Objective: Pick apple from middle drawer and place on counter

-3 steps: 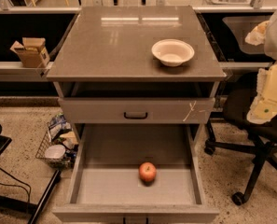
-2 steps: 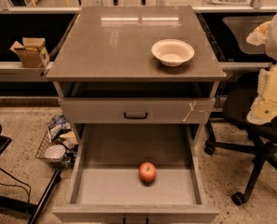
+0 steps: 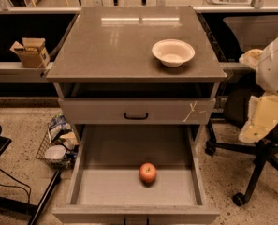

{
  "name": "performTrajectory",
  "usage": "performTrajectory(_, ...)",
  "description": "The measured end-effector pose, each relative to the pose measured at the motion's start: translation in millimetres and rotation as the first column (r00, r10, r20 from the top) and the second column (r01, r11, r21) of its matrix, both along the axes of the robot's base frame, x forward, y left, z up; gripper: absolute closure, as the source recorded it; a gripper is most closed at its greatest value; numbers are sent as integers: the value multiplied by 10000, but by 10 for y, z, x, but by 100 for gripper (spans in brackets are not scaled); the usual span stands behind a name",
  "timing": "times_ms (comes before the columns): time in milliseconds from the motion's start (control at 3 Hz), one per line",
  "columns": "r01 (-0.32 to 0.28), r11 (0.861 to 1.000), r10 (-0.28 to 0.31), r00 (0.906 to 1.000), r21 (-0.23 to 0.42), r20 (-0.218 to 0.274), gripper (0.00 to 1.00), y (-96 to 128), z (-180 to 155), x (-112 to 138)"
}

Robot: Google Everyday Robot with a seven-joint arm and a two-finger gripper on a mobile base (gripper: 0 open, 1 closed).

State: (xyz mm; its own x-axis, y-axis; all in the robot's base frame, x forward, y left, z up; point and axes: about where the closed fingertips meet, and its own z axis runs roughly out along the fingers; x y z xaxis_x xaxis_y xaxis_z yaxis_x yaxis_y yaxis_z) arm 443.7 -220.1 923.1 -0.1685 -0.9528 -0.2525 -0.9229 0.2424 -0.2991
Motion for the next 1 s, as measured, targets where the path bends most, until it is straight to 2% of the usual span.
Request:
performTrajectory(333,-659,9977,668,9949,-143,752,0,162,-334,195)
performTrajectory(667,-664,9977,673,9945,-143,797,0,167,-332,203)
performTrajectory(1000,-674,9976,660,9944,133,823,0,169,-394,246)
